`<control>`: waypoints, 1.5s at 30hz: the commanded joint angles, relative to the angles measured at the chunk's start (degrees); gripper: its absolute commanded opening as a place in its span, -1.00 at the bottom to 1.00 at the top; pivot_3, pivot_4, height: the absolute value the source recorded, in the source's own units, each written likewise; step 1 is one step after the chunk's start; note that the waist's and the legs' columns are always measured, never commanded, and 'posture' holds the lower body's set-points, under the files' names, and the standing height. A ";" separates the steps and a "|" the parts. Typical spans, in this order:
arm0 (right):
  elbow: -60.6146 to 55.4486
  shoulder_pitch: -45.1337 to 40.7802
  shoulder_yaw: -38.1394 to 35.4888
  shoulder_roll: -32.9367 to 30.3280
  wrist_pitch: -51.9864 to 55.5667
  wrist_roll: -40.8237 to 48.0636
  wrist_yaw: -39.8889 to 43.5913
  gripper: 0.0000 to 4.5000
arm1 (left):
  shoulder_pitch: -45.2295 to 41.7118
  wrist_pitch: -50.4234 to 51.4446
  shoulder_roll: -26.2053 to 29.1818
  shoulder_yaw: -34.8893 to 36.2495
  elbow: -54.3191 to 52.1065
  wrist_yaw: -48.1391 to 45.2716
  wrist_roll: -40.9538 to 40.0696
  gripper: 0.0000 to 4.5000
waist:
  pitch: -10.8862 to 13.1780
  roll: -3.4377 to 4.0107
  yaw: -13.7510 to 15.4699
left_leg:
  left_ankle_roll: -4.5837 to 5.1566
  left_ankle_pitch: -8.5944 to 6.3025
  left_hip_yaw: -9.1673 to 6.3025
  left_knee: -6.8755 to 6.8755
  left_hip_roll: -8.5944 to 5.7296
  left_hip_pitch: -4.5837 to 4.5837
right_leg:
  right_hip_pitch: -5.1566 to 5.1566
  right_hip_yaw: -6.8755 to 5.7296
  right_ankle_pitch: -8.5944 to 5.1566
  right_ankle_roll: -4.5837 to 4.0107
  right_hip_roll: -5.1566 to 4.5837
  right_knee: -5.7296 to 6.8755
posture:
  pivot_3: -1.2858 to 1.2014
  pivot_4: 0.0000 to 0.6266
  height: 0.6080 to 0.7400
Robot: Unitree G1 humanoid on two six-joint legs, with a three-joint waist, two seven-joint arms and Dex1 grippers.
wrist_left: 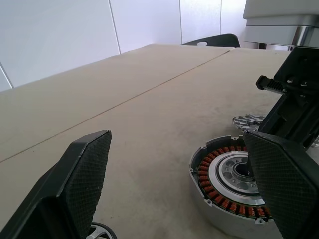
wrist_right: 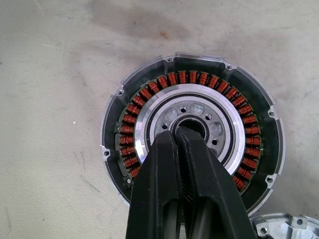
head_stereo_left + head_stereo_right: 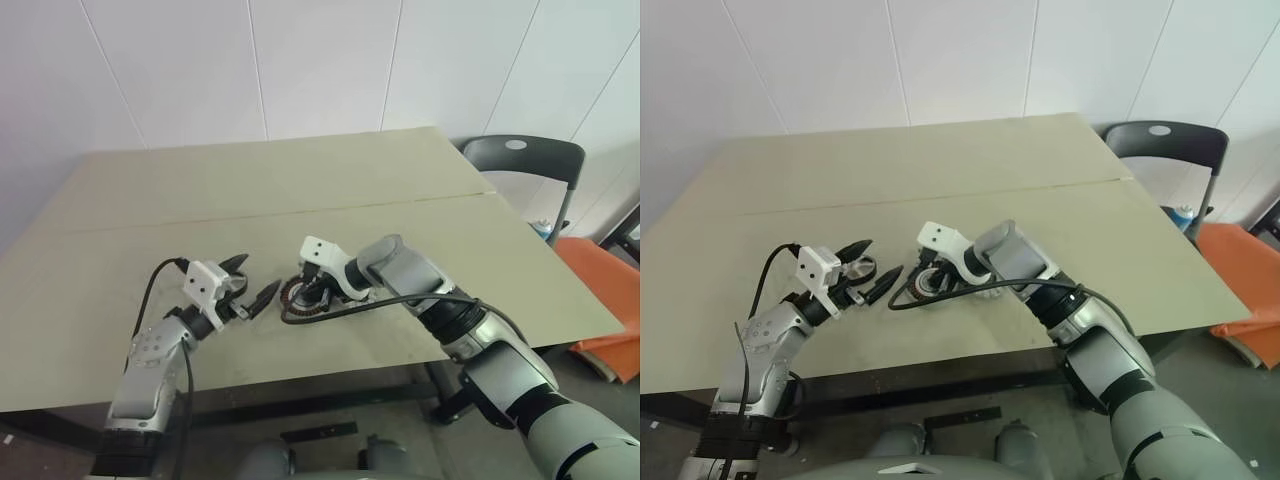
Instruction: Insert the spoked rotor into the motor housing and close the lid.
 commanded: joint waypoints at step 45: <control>-1.51 0.88 3.38 -2.32 4.93 0.15 5.66 -0.98 | -1.27 -0.66 0.10 -0.25 -0.16 -0.27 0.01 1.00 | -0.26 0.05 0.48 | 0.03 -0.33 -0.01 -0.39 -0.22 -0.23 | -0.09 -0.03 -0.08 0.44 -0.32 -0.68 | 0.03 -1.00 1.00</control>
